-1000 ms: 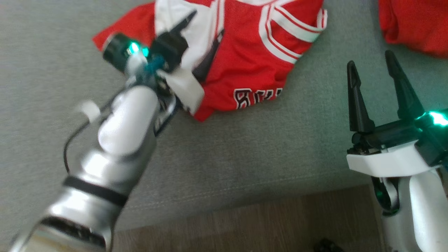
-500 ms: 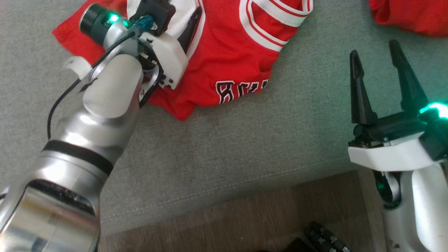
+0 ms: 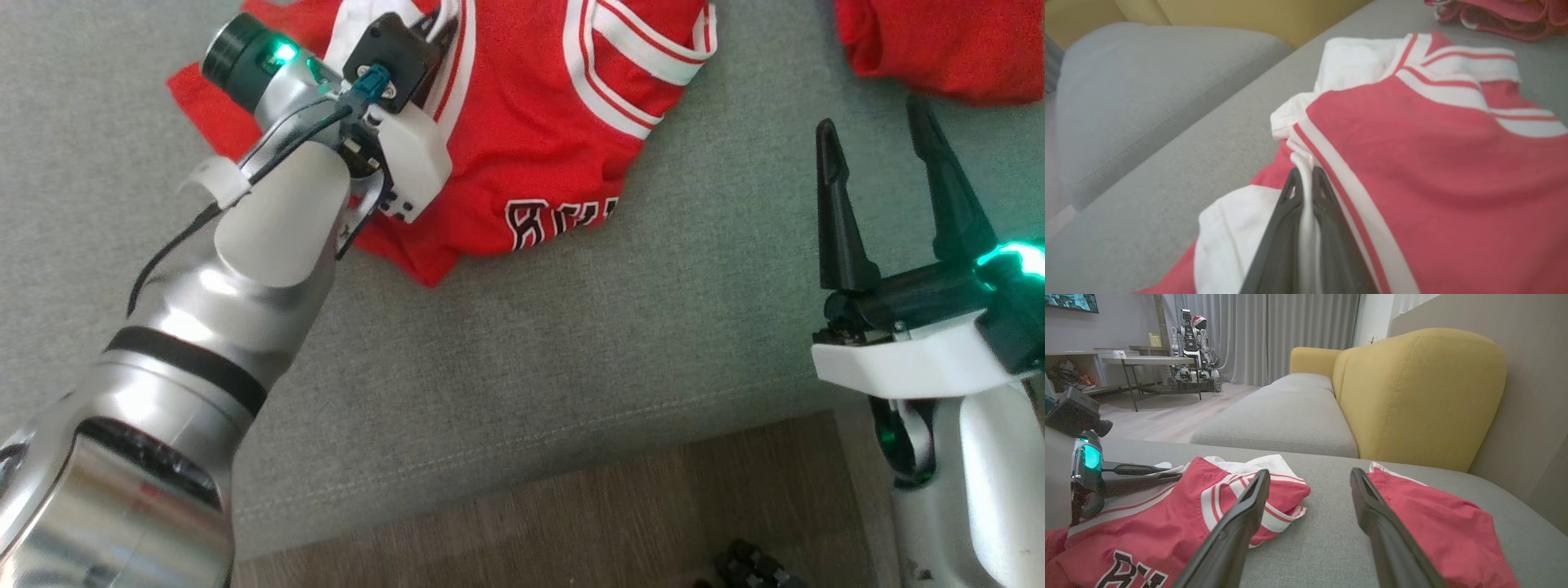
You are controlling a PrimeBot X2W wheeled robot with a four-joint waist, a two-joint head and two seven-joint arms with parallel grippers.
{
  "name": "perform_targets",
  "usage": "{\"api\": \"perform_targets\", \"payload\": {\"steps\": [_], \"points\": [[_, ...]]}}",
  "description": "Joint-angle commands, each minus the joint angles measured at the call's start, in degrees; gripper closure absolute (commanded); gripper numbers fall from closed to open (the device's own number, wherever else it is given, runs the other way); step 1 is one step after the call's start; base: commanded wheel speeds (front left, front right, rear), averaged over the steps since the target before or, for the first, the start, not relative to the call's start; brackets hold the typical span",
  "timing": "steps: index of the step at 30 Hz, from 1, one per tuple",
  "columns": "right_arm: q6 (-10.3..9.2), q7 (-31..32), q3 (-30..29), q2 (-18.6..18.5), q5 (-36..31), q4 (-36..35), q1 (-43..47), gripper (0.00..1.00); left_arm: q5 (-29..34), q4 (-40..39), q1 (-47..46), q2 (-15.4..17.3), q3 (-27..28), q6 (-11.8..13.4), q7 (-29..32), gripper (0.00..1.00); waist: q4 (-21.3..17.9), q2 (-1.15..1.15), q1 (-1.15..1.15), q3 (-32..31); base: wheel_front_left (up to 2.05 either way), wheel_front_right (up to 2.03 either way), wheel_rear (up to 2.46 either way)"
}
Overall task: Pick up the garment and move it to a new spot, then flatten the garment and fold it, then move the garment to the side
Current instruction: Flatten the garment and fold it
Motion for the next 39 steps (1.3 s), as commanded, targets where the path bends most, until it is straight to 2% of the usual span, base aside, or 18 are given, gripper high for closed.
{"api": "perform_targets", "payload": {"steps": [1,4,9,16,17,23,26,31,35,39], "points": [[-0.02,-0.29,0.68,0.01,0.56,-1.61,0.85,0.00,-0.21,-2.43,-1.67,1.30,1.64,1.81,-0.64,1.00,0.46,0.00,0.00,-1.39,0.00,0.00,0.00],[-0.02,-0.29,0.12,0.01,0.67,-1.54,1.73,0.00,-1.21,-5.34,1.33,1.10,2.89,4.99,-0.68,1.00,1.09,0.00,0.00,-2.81,0.00,0.00,0.00],[-0.02,-0.29,-1.17,0.01,0.72,-1.67,3.25,0.00,-2.21,-12.37,10.43,2.18,2.58,8.68,-0.55,1.00,2.60,0.00,0.00,-4.42,0.00,0.00,0.00],[-0.02,-0.29,-1.84,0.01,0.79,-2.01,4.17,0.00,-3.62,-31.25,25.75,6.90,0.92,13.59,3.94,1.00,5.38,0.00,0.00,-4.22,0.00,0.00,0.00],[-0.02,-0.29,-1.83,0.01,0.77,-2.01,4.10,0.00,-3.69,-34.39,27.39,7.82,0.66,14.20,5.09,0.00,5.74,0.00,0.00,-4.15,0.00,0.00,0.00],[-0.02,-0.29,-1.17,0.01,0.59,-1.63,3.59,0.00,-0.52,-49.42,29.14,12.62,0.04,17.71,9.69,0.00,6.66,0.00,0.00,-4.16,0.00,0.00,0.00],[-0.02,-0.29,-0.74,0.01,0.63,-1.43,3.21,0.00,1.48,-55.37,27.31,14.56,-0.03,18.31,12.83,0.00,6.51,0.00,0.00,-4.17,0.00,0.00,0.00],[-0.02,-0.29,0.34,0.01,1.04,-1.09,2.63,0.00,3.16,-56.58,22.89,16.16,-1.37,15.42,17.17,0.00,4.92,0.00,0.00,-3.93,0.00,0.00,0.00],[-0.02,-0.29,0.40,0.01,1.54,-1.09,2.24,0.00,3.81,-53.28,19.96,16.88,-2.97,12.34,19.94,0.00,3.43,0.00,0.00,-3.33,0.00,0.00,0.00],[-0.02,-0.29,0.31,0.01,1.87,-1.08,2.25,0.00,4.69,-49.86,18.18,17.23,-3.88,11.22,21.26,0.00,2.44,0.00,0.00,-2.88,0.00,0.00,0.00]]}}
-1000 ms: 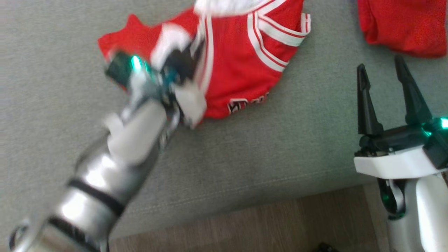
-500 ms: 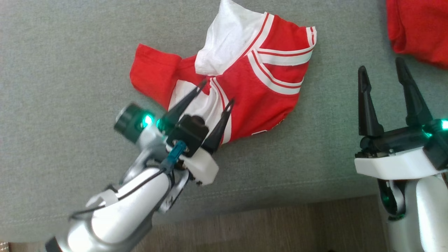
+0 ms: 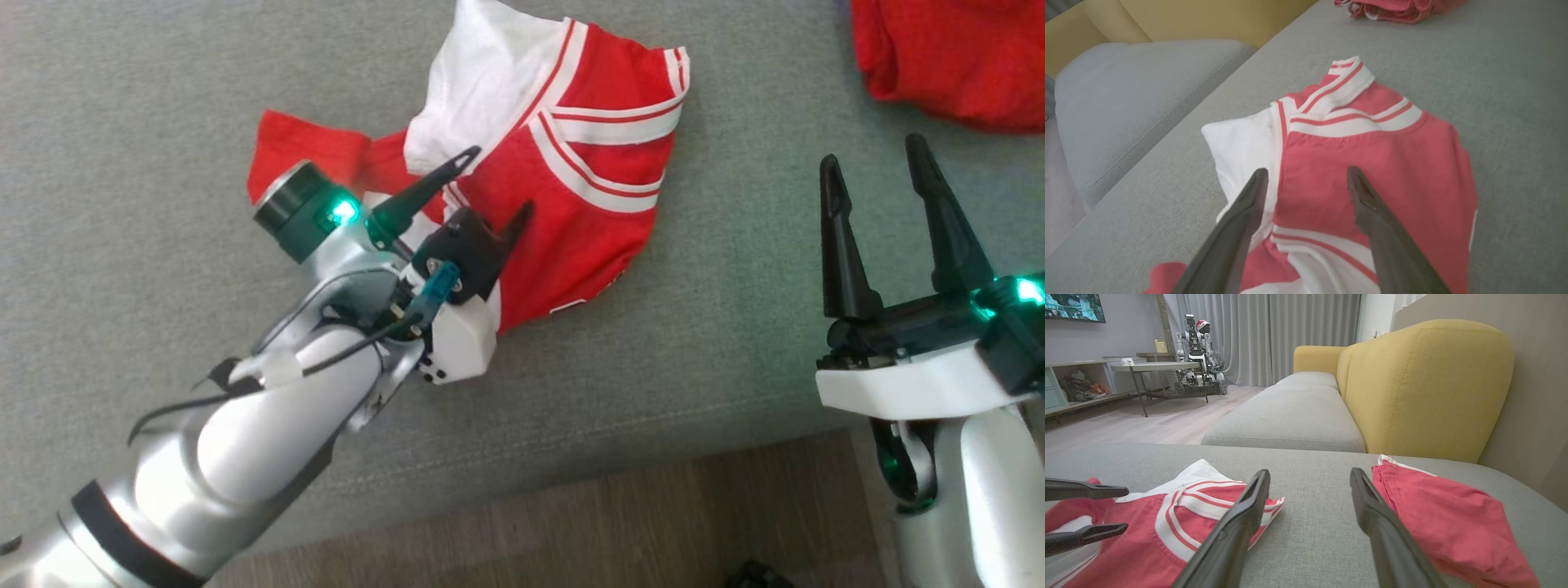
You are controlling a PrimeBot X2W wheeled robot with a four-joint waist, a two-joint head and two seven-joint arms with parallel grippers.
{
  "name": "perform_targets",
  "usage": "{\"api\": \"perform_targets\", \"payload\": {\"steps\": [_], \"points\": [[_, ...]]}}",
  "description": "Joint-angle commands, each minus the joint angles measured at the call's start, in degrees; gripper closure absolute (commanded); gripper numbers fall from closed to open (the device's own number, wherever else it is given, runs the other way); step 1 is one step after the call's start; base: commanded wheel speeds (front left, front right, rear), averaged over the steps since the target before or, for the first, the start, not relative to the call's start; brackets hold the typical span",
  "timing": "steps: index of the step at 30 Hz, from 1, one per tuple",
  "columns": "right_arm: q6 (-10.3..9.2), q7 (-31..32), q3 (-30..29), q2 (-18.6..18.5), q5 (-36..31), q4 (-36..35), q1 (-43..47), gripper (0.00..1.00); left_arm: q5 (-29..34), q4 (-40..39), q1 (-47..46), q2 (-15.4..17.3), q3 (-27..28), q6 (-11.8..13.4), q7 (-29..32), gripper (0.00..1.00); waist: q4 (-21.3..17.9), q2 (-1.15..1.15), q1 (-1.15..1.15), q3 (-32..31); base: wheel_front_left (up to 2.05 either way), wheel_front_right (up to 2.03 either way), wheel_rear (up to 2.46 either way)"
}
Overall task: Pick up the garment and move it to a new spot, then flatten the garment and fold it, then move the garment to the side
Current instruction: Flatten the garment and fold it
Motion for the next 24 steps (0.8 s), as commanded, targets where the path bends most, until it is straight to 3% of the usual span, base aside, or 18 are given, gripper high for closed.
{"api": "perform_targets", "payload": {"steps": [1,9,11,13,14,15,24], "points": [[-0.02,-0.29,1.19,0.01,0.43,-1.74,-1.17,0.00,0.78,-0.66,-2.96,1.64,1.64,-0.03,0.52,0.00,-0.47,0.00,0.00,0.31,0.00,0.00,0.00],[-0.02,-0.29,0.91,0.01,0.77,-1.87,-1.30,0.00,0.78,3.24,-3.90,1.15,0.80,-0.44,1.12,0.00,-1.02,0.00,0.00,0.71,0.00,0.00,0.00],[-0.02,-0.29,0.80,0.01,0.78,-1.96,-1.37,0.00,0.91,3.31,-4.10,0.91,0.47,-0.52,0.87,0.51,-1.03,0.00,0.00,0.65,0.00,0.00,0.00],[-0.02,-0.29,0.66,0.01,0.83,-1.91,-1.36,0.00,1.62,3.02,-4.40,0.84,0.07,-0.22,0.44,0.55,-0.97,0.00,0.00,0.49,0.00,0.00,0.00],[-0.02,-0.29,0.56,0.01,1.07,-1.72,-1.28,0.00,2.08,2.84,-4.55,0.77,-0.27,0.01,0.10,0.84,-0.93,0.00,0.00,0.18,0.00,0.00,0.00],[-0.02,-0.29,0.56,0.01,1.22,-1.60,-1.23,0.00,2.31,2.73,-4.60,0.77,-0.48,0.07,-0.03,1.00,-0.92,0.00,0.00,0.00,0.00,0.00,0.00],[-0.02,-0.29,0.48,0.01,2.58,-0.84,-1.14,0.00,5.15,2.12,-5.73,1.29,-2.73,0.18,0.03,1.00,-1.45,0.00,0.00,-1.85,0.00,0.00,0.00]]}}
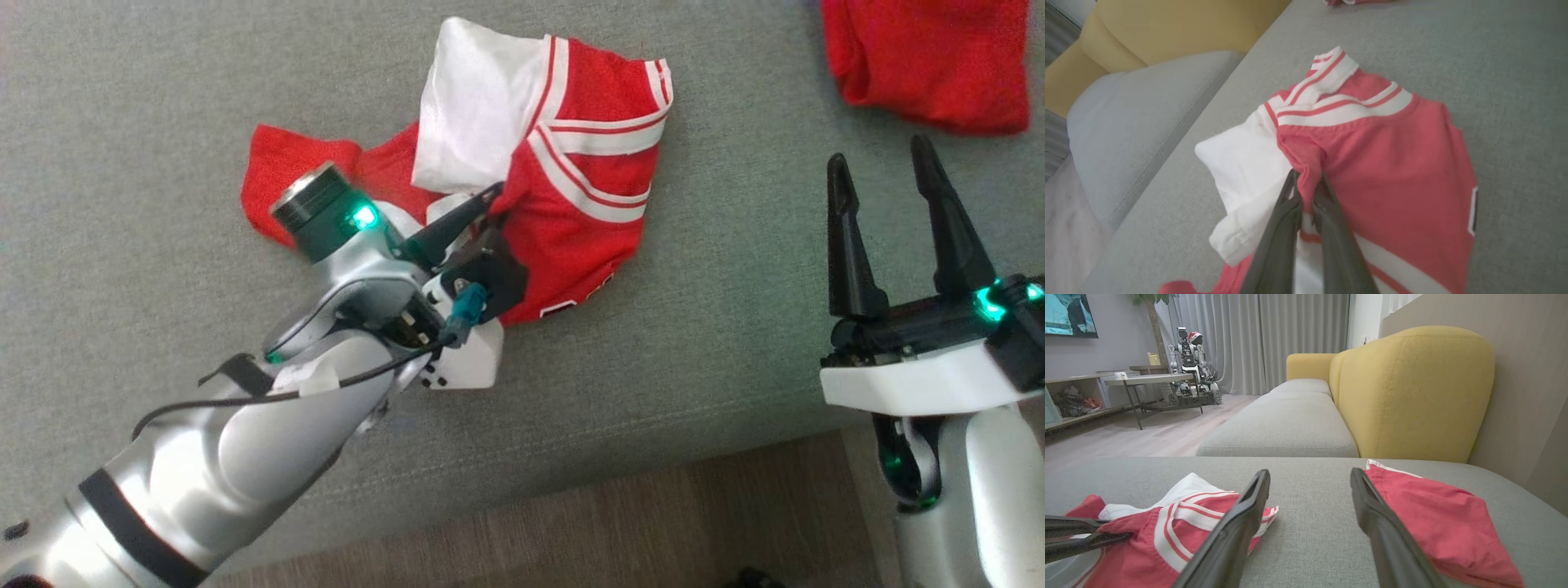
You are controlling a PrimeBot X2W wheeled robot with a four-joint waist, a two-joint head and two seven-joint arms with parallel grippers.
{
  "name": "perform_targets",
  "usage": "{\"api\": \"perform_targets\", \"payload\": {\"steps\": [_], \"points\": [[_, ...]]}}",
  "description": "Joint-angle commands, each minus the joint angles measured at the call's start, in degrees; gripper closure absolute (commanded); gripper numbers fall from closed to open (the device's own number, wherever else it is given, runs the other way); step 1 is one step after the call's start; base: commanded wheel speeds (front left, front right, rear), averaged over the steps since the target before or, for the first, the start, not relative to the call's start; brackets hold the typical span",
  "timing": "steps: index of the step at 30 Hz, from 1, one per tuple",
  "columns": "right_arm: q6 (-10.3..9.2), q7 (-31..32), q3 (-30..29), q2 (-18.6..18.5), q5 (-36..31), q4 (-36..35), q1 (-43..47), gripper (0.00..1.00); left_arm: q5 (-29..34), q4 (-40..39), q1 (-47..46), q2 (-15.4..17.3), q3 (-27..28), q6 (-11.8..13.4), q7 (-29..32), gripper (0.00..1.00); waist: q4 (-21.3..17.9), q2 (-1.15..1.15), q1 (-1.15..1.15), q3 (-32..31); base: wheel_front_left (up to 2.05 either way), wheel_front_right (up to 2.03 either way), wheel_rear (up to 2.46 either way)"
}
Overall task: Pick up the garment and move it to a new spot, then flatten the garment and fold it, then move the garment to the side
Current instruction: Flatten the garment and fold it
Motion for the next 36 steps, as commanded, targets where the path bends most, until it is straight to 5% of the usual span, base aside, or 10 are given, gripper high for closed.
{"api": "perform_targets", "payload": {"steps": [1,11,17,22,28,36], "points": [[-0.02,-0.29,0.82,0.01,0.32,-1.62,-0.91,0.00,0.04,-2.27,-3.03,0.85,2.17,0.29,-0.51,1.00,-0.12,0.00,0.00,-0.31,0.00,0.00,0.00],[-0.02,-0.29,2.16,0.01,2.80,-0.08,-1.19,0.00,-19.51,-7.95,-14.25,-9.72,14.14,-7.37,-3.72,1.00,-1.85,0.00,0.00,-4.27,0.00,0.00,0.00],[-0.02,-0.29,1.39,0.01,2.74,0.29,-0.68,0.00,-28.07,-5.32,-28.76,-15.58,27.48,-5.81,-6.89,1.00,-1.11,0.00,0.00,-6.16,0.00,0.00,0.00],[-0.02,-0.29,0.39,0.01,2.47,-0.09,-0.46,0.00,-29.84,-1.08,-29.62,-12.75,31.53,-4.92,-6.33,1.00,0.90,0.00,0.00,-6.30,0.00,0.00,0.00],[-0.02,-0.29,-0.02,0.01,1.63,-0.42,0.28,0.00,-32.08,-0.27,-12.18,-6.06,32.67,-3.49,-7.14,1.00,3.46,0.00,0.00,-4.36,0.00,0.00,0.00],[-0.02,-0.29,-0.60,0.01,-0.46,0.62,2.28,0.00,-33.75,5.14,2.48,-0.83,37.59,-2.52,-17.23,1.00,5.66,0.00,0.00,-1.47,0.00,0.00,0.00]]}}
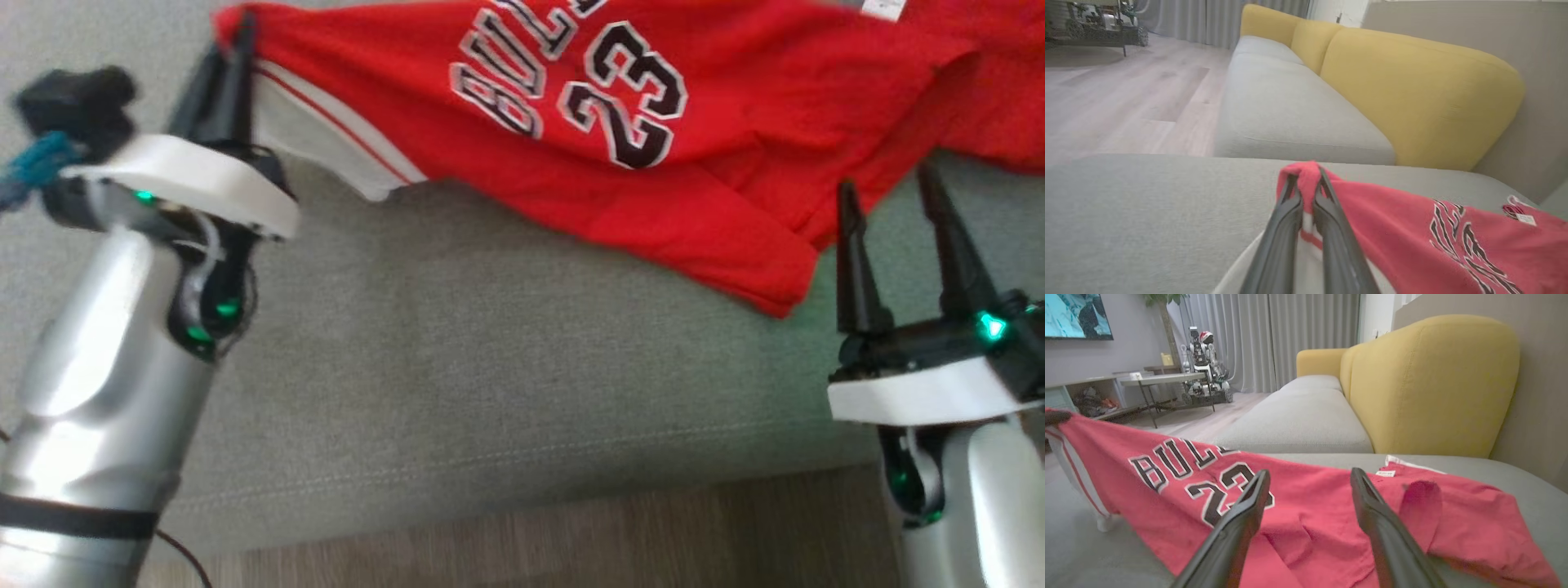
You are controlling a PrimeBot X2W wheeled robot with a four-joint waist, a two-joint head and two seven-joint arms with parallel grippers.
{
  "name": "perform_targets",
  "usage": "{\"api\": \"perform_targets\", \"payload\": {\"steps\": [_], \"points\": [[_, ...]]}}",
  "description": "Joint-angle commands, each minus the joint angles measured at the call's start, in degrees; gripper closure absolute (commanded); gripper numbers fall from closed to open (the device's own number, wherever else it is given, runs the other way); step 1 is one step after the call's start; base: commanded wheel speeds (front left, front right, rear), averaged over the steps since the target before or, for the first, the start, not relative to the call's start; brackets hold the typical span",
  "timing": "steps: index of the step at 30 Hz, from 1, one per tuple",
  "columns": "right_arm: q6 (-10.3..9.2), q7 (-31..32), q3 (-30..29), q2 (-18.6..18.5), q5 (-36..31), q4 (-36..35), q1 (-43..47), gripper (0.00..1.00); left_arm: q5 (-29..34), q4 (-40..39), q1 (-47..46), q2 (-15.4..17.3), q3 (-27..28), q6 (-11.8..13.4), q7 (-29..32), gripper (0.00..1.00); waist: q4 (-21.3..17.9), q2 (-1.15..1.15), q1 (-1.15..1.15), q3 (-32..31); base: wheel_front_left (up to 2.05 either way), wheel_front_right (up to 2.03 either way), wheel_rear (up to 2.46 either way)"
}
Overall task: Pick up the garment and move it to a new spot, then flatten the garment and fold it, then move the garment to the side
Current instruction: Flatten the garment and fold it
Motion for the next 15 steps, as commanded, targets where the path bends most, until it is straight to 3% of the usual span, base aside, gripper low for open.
{"api": "perform_targets", "payload": {"steps": [1,4,6,11,15], "points": [[-0.02,-0.29,1.36,0.01,-0.61,-0.96,0.99,0.00,-0.21,-0.99,-3.58,2.44,3.61,-0.30,-1.89,1.00,0.61,0.00,0.00,0.91,0.00,0.00,0.00],[-0.02,-0.29,2.32,0.01,-0.79,1.18,1.44,0.00,-0.90,1.53,-3.99,2.09,4.52,-1.57,-3.39,0.97,0.72,0.00,0.00,1.76,0.00,0.00,0.00],[-0.02,-0.29,3.71,0.01,-0.67,3.26,1.53,0.00,-0.94,3.01,-4.57,1.92,4.78,-2.56,-4.06,0.00,0.62,0.00,0.00,2.30,0.00,0.00,0.00],[-0.02,-0.29,8.55,-0.05,0.58,8.45,2.14,0.00,0.17,4.13,-4.84,2.01,5.22,-3.79,-5.07,0.00,0.51,0.00,0.00,2.74,0.00,0.00,0.00],[-0.02,-0.29,10.91,-0.50,1.22,11.82,2.99,0.00,4.82,0.82,-2.72,3.39,6.14,-2.64,-5.60,0.00,0.66,0.00,0.00,2.85,0.00,0.00,0.00]]}}
